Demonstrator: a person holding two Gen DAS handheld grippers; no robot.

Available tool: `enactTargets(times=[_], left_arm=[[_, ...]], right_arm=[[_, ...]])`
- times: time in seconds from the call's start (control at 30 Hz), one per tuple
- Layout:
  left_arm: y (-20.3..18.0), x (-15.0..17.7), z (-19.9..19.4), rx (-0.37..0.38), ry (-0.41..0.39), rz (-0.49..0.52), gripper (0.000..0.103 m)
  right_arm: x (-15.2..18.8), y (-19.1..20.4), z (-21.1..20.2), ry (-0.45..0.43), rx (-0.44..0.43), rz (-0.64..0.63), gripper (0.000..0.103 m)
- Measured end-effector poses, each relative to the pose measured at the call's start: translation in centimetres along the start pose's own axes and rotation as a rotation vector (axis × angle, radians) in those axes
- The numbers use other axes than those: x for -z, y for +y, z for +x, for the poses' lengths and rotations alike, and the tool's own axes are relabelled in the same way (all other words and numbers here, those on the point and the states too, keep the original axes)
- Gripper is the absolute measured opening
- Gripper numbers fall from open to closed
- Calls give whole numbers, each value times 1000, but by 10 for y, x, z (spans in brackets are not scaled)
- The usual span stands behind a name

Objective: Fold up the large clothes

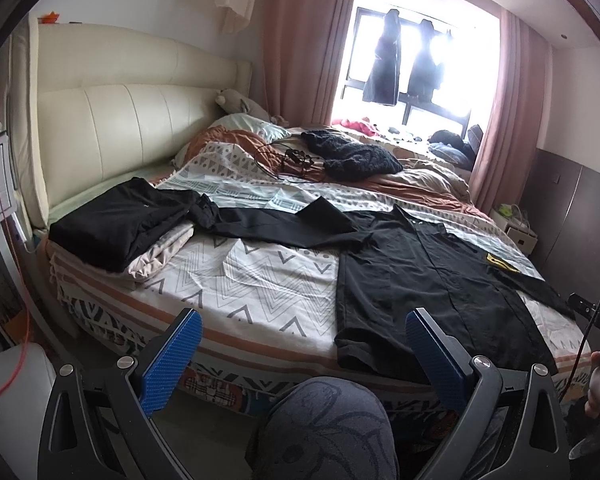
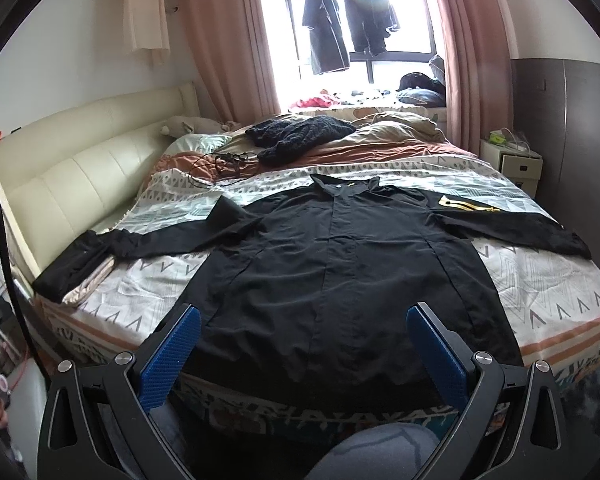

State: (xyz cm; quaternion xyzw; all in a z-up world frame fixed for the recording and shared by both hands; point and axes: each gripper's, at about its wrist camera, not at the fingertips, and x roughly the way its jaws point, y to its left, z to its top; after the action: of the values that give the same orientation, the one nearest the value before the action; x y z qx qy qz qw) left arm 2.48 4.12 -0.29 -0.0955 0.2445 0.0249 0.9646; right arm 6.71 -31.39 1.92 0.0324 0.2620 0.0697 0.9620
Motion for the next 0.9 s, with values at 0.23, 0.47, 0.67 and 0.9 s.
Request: enactTargets(times=[0.23, 0.47, 0.67, 0.9], left_arm=[[3, -22, 43, -28, 24, -9, 102], [18, -48, 93, -59, 45, -51, 99], [39, -70, 133, -97, 73, -96, 87], [72, -87, 188, -143, 120, -147, 78]], right_arm=[[-33, 10, 51, -4, -51, -20, 102], [-68, 23, 115, 18, -77, -45, 102], [-89, 33, 166, 39, -95, -50, 100], [-104, 39, 231, 81, -119, -43, 89]])
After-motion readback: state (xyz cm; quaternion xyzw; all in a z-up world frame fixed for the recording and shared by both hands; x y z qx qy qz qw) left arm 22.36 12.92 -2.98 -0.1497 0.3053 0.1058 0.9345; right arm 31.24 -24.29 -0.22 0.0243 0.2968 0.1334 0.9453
